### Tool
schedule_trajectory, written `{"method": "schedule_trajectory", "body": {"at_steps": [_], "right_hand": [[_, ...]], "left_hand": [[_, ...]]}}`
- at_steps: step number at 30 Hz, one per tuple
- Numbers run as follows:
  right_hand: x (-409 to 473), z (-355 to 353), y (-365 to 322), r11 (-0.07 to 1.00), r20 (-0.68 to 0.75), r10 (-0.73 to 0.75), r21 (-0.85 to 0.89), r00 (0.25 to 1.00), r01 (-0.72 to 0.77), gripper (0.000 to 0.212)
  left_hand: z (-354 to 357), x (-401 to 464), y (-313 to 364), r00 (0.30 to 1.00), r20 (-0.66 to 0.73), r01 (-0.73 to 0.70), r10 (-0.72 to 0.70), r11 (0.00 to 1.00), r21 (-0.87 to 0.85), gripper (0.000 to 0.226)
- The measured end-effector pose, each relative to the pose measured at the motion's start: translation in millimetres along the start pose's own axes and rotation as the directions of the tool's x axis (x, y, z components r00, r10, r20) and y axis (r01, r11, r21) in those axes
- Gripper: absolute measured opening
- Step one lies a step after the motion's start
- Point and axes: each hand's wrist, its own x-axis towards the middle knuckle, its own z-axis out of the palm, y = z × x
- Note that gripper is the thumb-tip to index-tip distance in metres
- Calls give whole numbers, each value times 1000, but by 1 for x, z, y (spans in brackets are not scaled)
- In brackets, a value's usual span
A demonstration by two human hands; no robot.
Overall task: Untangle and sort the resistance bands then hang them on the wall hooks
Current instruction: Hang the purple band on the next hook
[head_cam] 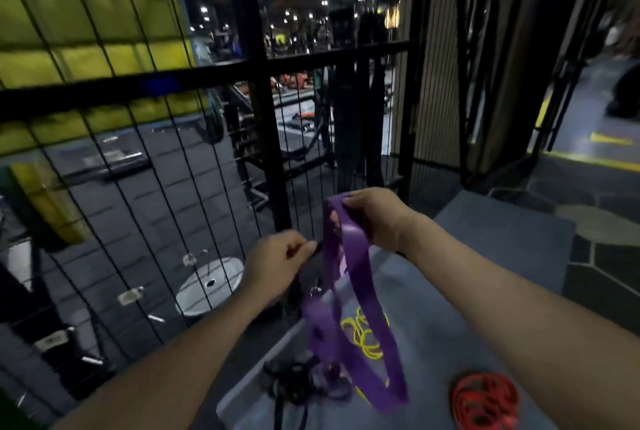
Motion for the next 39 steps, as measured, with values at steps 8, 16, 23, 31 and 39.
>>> {"method": "schedule_trajectory", "body": {"at_steps": [8,16,23,31,39], "right_hand": [[-14,25,-70,964,121,-57,-250,991,86,23],[-5,33,-109,715,317,-208,-597,925,365,13],[-5,85,-153,605,304,-524,-525,796,599,20],[-3,173,-225,530,324,-725,-302,608,792,10],[24,278,-262,442,322,-815,-191,481,877,9]], "left_hand": [[-41,60,74,983,172,-30,70,973,-228,34],[-125,84,94,991,116,-16,60,938,-347,24],[-219,91,121,991,74,-46,112,800,-598,26],[-314,91,146,955,-276,-266,110,731,-628,10],[-409,93,132,882,-466,-323,76,817,-478,13]]}}
